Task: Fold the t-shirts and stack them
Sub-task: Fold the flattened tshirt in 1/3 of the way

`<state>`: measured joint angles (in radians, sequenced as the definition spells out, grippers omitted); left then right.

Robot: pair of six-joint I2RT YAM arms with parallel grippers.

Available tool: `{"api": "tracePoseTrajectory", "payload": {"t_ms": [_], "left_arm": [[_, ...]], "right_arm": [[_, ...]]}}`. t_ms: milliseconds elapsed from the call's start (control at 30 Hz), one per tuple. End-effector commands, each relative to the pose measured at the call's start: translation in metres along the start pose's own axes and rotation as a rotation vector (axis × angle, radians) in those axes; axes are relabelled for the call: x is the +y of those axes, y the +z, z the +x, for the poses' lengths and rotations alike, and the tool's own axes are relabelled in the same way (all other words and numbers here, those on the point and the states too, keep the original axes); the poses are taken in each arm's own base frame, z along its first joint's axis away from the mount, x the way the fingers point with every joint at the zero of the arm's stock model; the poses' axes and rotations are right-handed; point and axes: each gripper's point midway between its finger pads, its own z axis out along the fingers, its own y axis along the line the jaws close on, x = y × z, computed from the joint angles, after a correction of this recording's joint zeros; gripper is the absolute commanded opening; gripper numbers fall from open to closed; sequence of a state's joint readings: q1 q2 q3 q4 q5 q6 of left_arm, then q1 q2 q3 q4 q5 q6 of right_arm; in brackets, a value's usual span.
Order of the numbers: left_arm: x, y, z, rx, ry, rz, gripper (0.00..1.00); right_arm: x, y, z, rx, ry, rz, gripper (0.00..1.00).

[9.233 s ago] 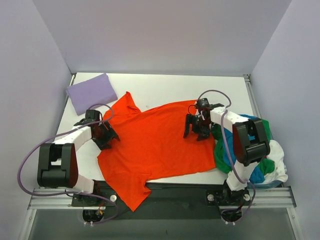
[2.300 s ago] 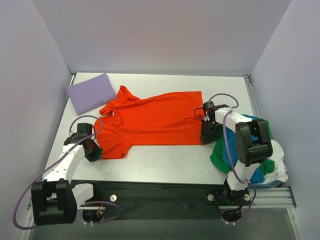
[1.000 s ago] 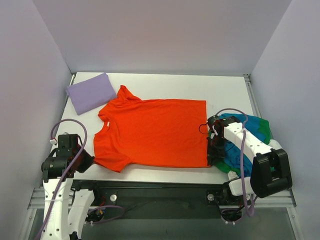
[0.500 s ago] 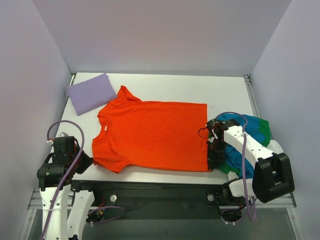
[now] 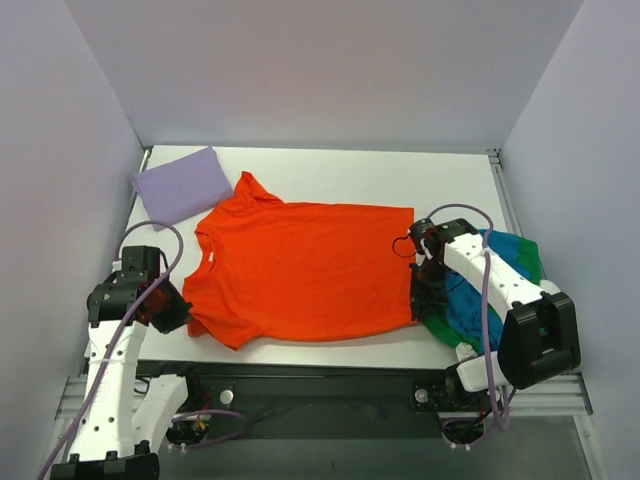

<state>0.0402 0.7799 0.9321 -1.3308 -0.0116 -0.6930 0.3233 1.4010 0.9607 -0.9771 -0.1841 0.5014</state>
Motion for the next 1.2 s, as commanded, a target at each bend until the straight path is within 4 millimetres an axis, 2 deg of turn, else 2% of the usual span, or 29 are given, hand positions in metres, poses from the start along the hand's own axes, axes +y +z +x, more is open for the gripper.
{"api": "tracePoseTrajectory", "payload": {"t_ms": [0,267,600,833,1167], "left_arm": [[-0.025,-0.005,-0.031,-0.081,0.048,0.071,0.00],[-0.062,0.002,-0.072,-0.115,0.113,0.103,0.00],[-0.115,0.023,-0.093,-0.105,0.224,0.136,0.00],[-0.140,0.034,-0.124,-0.151,0.268,0.103,0.00],[-0.164,0.053,-0.145,-0.156,0.306,0.092,0.00]], "right_arm": [[-0.002,-0.012,-0.008,0.008,0.011,0.046,0.04],[0.002,-0.017,-0.036,-0.009,0.001,0.060,0.04],[-0.002,-0.014,-0.079,0.009,0.027,0.050,0.04],[0.001,-0.008,-0.105,0.028,0.034,0.044,0.03],[0.005,-0.004,-0.130,0.038,0.051,0.018,0.03]]}}
